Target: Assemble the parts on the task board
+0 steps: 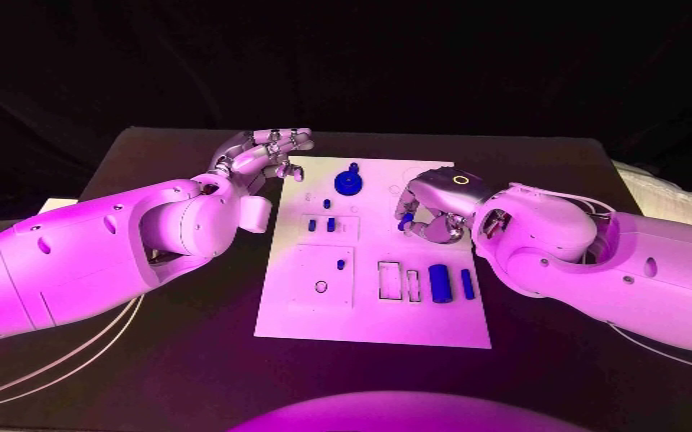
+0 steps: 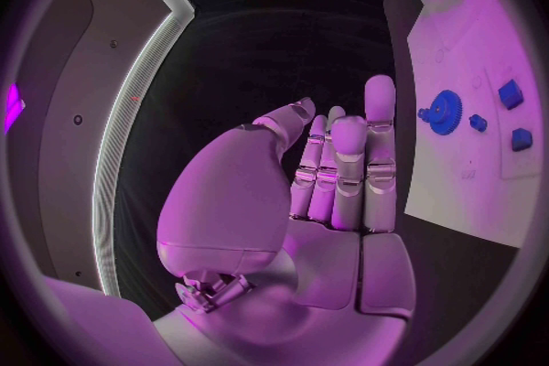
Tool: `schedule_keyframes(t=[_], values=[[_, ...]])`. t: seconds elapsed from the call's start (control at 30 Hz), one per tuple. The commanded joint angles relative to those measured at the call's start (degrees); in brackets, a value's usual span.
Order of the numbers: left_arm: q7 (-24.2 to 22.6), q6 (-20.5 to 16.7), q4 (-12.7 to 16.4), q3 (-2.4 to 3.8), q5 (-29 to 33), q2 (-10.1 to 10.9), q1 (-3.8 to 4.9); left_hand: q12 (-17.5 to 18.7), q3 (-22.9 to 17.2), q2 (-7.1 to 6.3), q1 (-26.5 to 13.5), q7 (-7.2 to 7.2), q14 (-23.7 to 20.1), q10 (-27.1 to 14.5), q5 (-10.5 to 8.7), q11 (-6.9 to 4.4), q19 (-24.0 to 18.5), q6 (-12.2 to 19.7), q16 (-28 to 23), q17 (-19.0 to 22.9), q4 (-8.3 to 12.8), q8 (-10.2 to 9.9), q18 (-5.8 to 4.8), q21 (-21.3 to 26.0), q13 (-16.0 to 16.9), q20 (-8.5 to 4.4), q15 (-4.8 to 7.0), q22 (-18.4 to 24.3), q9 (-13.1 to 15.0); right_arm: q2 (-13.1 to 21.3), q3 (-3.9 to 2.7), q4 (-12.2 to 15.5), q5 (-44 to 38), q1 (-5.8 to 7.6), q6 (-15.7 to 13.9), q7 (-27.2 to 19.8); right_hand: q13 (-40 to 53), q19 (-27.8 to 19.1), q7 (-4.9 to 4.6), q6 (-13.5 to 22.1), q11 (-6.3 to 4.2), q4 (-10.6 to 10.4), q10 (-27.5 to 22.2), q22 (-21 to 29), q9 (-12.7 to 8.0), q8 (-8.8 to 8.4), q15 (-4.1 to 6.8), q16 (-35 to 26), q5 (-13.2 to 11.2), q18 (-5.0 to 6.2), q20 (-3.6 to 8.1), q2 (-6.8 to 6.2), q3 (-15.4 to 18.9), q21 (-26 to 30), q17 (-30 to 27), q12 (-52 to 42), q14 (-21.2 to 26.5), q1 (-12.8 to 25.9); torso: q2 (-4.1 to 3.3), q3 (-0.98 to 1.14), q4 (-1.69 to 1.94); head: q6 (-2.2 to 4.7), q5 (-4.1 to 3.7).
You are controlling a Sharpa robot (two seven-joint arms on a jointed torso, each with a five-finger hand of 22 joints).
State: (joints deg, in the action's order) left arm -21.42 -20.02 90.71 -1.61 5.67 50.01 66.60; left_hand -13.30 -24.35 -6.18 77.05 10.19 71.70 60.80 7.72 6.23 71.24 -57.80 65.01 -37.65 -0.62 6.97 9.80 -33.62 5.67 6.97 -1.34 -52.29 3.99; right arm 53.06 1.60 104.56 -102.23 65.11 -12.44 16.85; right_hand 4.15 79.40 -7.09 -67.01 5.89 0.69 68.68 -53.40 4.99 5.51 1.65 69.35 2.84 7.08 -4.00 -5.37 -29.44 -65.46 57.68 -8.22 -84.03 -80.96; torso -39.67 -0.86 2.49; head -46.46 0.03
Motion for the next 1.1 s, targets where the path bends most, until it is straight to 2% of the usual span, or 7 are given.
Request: schedule_keyframes(t=[0.03, 0.17, 0.3, 0.53, 0.77, 0.9, 1.1], values=[[-0.28, 1.05, 0.04, 0.04, -0.30, -0.16, 0.02, -0.14, -0.11, -0.11, 0.58, 0.00, -0.34, -0.32, 0.27, 0.04, -0.07, 0.28, 0.19, 0.05, 0.38, 0.30, 0.47, 0.35, 0.02, -0.07, 0.03, 0.05, -0.02, 0.26, -0.12, 1.98, 2.24, 0.27, -3.02, -0.73, 0.03, 0.18, -0.28, 0.08, -2.72, 1.80, 3.04, -0.12, -0.08, -0.35, 0.19, 0.34, 0.22, -0.22, 0.10, 0.48, -2.16, -0.18, 0.11, 0.37, -1.36, -1.26, -0.03, -0.03, 0.02, -0.03, 0.13], [-0.29, 1.09, 0.04, 0.04, -0.30, -0.24, 0.01, -0.18, -0.12, -0.09, 0.61, 0.00, -0.37, -0.35, 0.27, 0.04, -0.09, 0.28, 0.18, 0.10, 0.40, 0.33, 0.47, 0.40, 0.02, -0.07, 0.03, 0.09, -0.01, -1.32, -0.21, 3.23, 4.77, 0.39, -2.72, -1.76, 0.02, 0.14, -0.39, 0.16, -2.64, 1.93, 2.98, -0.08, -0.11, -0.47, 0.13, 0.36, 0.31, -0.21, 0.08, 0.25, -2.27, -0.17, 0.09, 0.55, -1.35, -1.06, -0.05, -0.05, 0.03, 0.02, 0.36], [-0.29, 1.13, 0.03, 0.04, -0.30, -0.35, 0.01, -0.20, -0.12, -0.08, 0.63, 0.00, -0.38, -0.37, 0.27, 0.04, -0.10, 0.27, 0.17, 0.13, 0.41, 0.35, 0.48, 0.44, 0.02, -0.07, 0.03, 0.11, -0.01, -4.02, -0.07, 3.13, 6.09, 0.09, -1.96, -2.64, 0.00, 0.08, -0.50, 0.34, -2.53, 2.01, 2.81, -0.04, -0.18, -0.65, 0.05, 0.35, 0.43, -0.20, 0.02, 0.11, -2.40, -0.16, 0.01, 0.83, -1.31, -0.80, -0.06, -0.05, 0.11, -0.10, 0.79], [-0.27, 1.19, 0.03, 0.04, -0.31, -0.53, 0.01, -0.20, -0.12, -0.08, 0.63, 0.00, -0.38, -0.37, 0.27, 0.04, -0.10, 0.27, 0.17, 0.13, 0.41, 0.35, 0.48, 0.44, 0.02, -0.07, 0.03, 0.11, -0.01, -10.21, 0.41, 1.50, 5.58, -1.83, -1.20, -4.32, 0.00, -0.04, -0.64, 0.62, -2.38, 2.40, 2.62, 0.05, -0.28, -0.96, -0.06, 0.30, 0.94, -0.17, -0.06, 0.20, -2.97, -0.13, -0.15, 1.24, -1.24, -0.79, -0.08, -0.09, 0.19, -0.50, 1.81], [-0.23, 1.22, 0.22, 0.04, -0.31, -0.57, 0.01, -0.20, -0.12, -0.08, 0.63, 0.00, -0.38, -0.37, 0.27, 0.04, -0.10, 0.27, 0.17, 0.13, 0.41, 0.35, 0.48, 0.44, 0.02, -0.07, 0.03, 0.11, -0.01, -14.66, 1.06, -1.30, 4.99, -4.14, 0.15, -5.57, 0.01, -0.08, -0.68, 0.68, -2.34, 2.56, 2.60, 0.05, -0.30, -1.03, -0.09, 0.34, 1.19, -0.17, -0.08, 0.23, -3.20, -0.15, -0.12, 1.36, -1.23, -0.80, -0.10, -0.10, 0.07, -0.59, 2.79], [-0.21, 1.24, 0.30, 0.04, -0.31, -0.55, 0.02, -0.20, -0.12, -0.08, 0.63, 0.00, -0.38, -0.37, 0.27, 0.04, -0.10, 0.27, 0.17, 0.13, 0.41, 0.35, 0.48, 0.44, 0.02, -0.07, 0.03, 0.11, -0.01, -15.86, 1.24, -2.43, 5.11, -4.99, 0.93, -5.79, 0.01, -0.09, -0.71, 0.70, -2.31, 2.62, 2.58, 0.04, -0.31, -1.06, -0.11, 0.33, 1.29, -0.16, -0.09, 0.25, -3.29, -0.15, -0.14, 1.41, -1.22, -0.78, -0.09, -0.06, 0.02, -0.57, 3.07], [-0.19, 1.28, 0.39, 0.05, -0.40, -0.48, 0.02, -0.20, -0.12, -0.08, 0.63, 0.00, -0.38, -0.37, 0.27, 0.04, -0.10, 0.27, 0.17, 0.13, 0.41, 0.35, 0.48, 0.44, 0.02, -0.07, 0.03, 0.11, -0.01, -16.65, 1.36, -3.81, 4.76, -5.62, 2.56, -5.38, 0.02, -0.10, -0.71, 0.69, -2.31, 2.63, 2.58, 0.04, -0.32, -1.07, -0.12, 0.33, 1.32, -0.16, -0.09, 0.26, -3.31, -0.15, -0.15, 1.42, -1.22, -0.77, -0.10, 0.01, 0.05, -0.80, 3.07]])
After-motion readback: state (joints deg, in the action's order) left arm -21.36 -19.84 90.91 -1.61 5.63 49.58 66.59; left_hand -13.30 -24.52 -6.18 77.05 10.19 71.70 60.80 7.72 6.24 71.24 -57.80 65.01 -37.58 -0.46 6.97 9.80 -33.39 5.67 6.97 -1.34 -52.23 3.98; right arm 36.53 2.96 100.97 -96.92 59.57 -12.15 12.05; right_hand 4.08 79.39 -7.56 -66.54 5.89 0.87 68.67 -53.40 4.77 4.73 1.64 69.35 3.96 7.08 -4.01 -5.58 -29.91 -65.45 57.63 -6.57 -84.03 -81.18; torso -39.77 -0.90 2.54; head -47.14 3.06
